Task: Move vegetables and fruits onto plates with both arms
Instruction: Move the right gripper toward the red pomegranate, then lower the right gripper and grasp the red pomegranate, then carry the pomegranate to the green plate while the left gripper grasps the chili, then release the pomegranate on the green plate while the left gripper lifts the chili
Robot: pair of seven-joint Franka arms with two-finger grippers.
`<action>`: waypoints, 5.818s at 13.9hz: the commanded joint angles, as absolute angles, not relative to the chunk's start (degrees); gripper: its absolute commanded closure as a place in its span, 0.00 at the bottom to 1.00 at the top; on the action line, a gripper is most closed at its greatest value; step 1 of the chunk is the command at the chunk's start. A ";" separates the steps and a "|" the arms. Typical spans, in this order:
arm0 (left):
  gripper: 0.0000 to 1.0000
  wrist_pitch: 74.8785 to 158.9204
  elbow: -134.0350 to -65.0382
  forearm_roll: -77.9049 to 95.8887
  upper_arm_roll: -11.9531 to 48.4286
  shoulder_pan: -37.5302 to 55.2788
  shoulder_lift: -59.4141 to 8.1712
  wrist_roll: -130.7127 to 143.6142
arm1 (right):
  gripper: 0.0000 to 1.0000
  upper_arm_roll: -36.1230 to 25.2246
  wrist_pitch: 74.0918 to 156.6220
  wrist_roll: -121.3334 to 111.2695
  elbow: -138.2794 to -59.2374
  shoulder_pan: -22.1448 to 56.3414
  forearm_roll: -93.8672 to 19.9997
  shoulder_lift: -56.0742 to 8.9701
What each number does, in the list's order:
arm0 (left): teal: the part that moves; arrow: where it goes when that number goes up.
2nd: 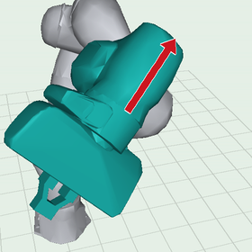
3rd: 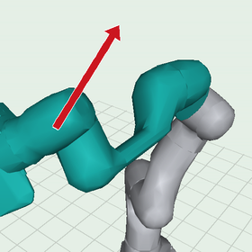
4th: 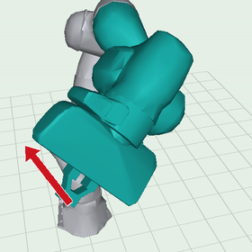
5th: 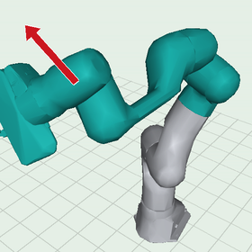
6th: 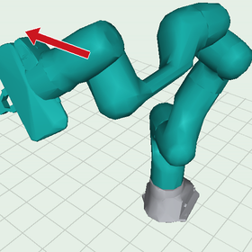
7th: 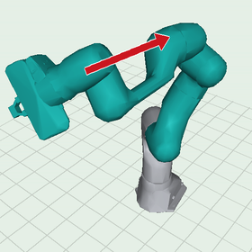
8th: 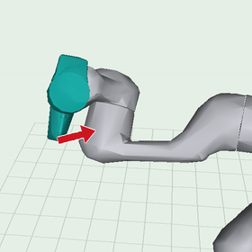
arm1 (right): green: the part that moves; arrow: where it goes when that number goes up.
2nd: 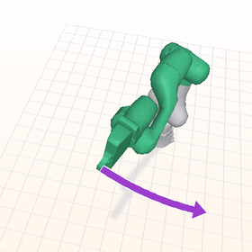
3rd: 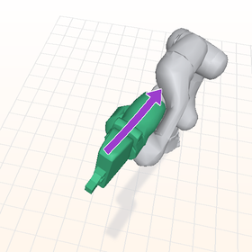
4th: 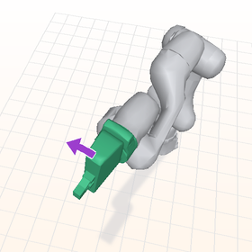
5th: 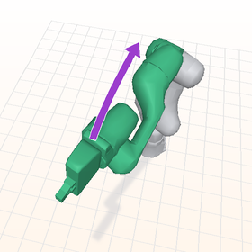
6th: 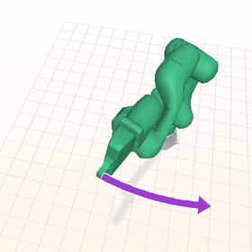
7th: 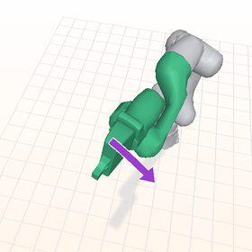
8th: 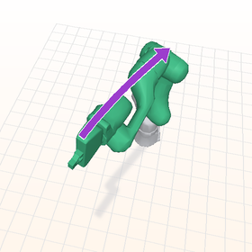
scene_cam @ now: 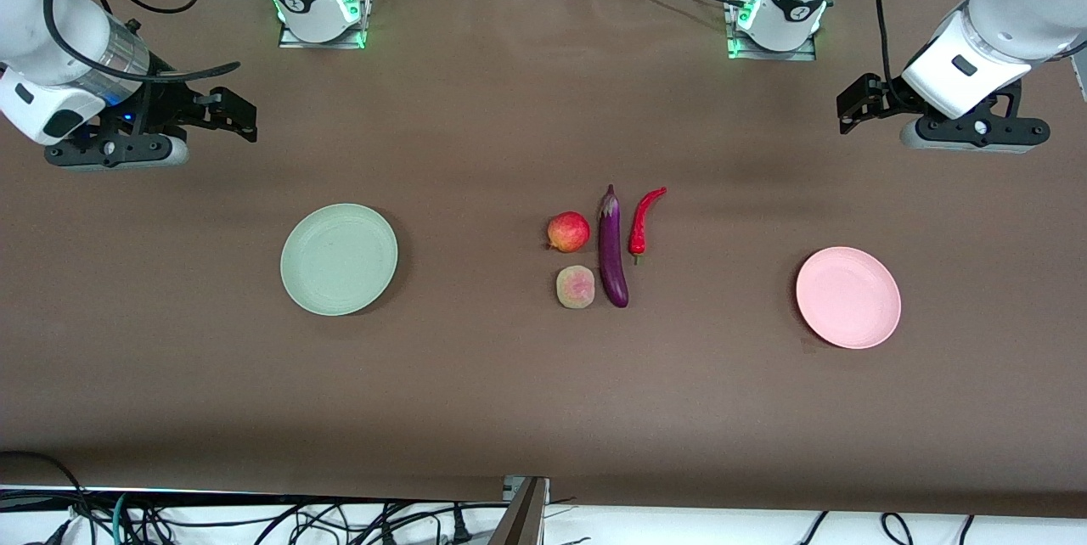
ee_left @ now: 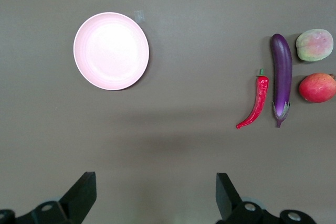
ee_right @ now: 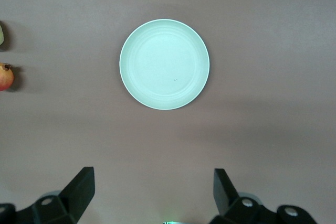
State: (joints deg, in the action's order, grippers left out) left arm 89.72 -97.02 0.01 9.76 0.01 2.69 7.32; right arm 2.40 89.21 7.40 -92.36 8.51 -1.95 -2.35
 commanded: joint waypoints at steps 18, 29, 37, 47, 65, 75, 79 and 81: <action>0.00 88.95 -95.98 0.97 9.67 -0.35 2.37 6.50 | 0.00 2.20 101.21 27.19 -92.55 23.44 -5.36 -13.42; 0.00 87.80 -95.98 0.79 9.75 -0.35 1.23 6.33 | 0.00 1.58 126.64 69.52 -76.03 45.61 0.08 -44.20; 0.00 87.80 -95.89 0.88 9.76 -0.35 1.23 6.50 | 0.00 1.49 134.20 69.70 -76.03 46.76 0.96 -49.04; 0.00 87.80 -95.89 0.79 9.84 -0.26 1.23 6.33 | 0.51 1.41 134.74 71.02 -75.85 46.67 5.01 -49.84; 0.00 107.01 -98.86 1.32 12.30 13.53 -29.17 6.76 | 0.51 1.41 113.18 14.09 -97.79 16.81 1.50 -25.32; 0.17 132.62 -108.37 8.70 12.30 18.45 -35.94 12.82 | 0.05 0.97 135.88 9.23 -116.63 11.60 1.49 -24.08; 0.95 131.58 -108.37 8.00 12.22 18.02 -34.72 12.13 | 0.01 1.14 133.43 9.93 -112.95 11.60 1.41 -23.73; 1.00 128.60 -108.02 7.91 11.78 17.76 -32.53 12.22 | 0.01 1.40 127.30 12.29 -107.61 12.21 0.36 -23.99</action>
State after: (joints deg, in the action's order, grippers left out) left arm 131.35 -108.01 7.50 12.21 17.90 -35.24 12.66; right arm 0.66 132.86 10.85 -111.80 12.14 2.05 -24.87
